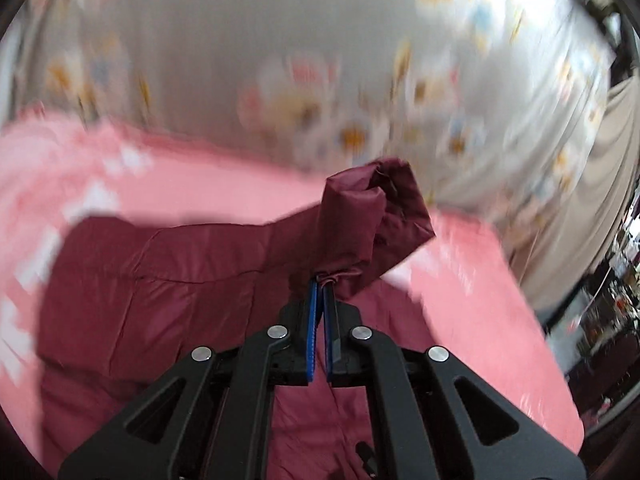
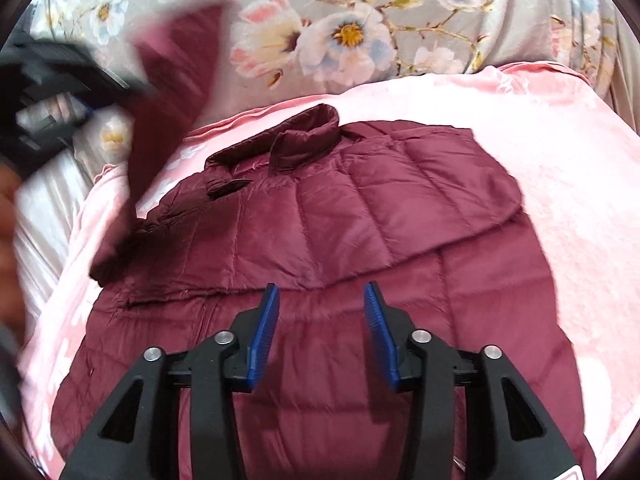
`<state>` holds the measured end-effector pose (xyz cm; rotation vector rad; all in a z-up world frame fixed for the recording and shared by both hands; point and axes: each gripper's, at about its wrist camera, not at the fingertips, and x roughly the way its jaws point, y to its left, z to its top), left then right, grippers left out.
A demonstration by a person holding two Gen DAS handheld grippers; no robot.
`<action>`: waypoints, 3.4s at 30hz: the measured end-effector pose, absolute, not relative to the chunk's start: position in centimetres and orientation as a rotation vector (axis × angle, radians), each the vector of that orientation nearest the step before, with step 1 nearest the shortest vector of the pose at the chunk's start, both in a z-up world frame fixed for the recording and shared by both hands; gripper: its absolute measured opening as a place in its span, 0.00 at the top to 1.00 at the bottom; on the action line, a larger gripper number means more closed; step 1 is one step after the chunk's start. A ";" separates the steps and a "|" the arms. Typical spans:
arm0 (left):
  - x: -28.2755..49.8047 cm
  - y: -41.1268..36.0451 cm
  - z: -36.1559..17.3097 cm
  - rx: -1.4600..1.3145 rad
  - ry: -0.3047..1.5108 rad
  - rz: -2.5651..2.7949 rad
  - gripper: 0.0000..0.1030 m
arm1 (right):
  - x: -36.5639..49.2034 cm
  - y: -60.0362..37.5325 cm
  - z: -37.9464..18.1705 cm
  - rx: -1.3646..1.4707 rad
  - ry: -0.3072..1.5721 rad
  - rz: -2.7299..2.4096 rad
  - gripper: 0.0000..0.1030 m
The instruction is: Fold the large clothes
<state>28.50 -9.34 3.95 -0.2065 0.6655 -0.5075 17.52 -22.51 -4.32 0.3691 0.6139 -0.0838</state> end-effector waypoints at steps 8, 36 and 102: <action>26.9 -6.3 -2.2 -0.335 0.734 -0.514 0.34 | 15.7 -23.6 -4.6 0.372 0.606 -0.082 0.46; 33.2 18.9 -9.5 -0.924 0.780 -0.036 0.96 | 22.7 -25.8 0.3 0.517 0.472 0.021 0.97; 32.9 4.8 -1.9 -0.321 0.779 -0.213 0.97 | 25.2 -17.7 -0.5 0.209 0.669 0.006 0.86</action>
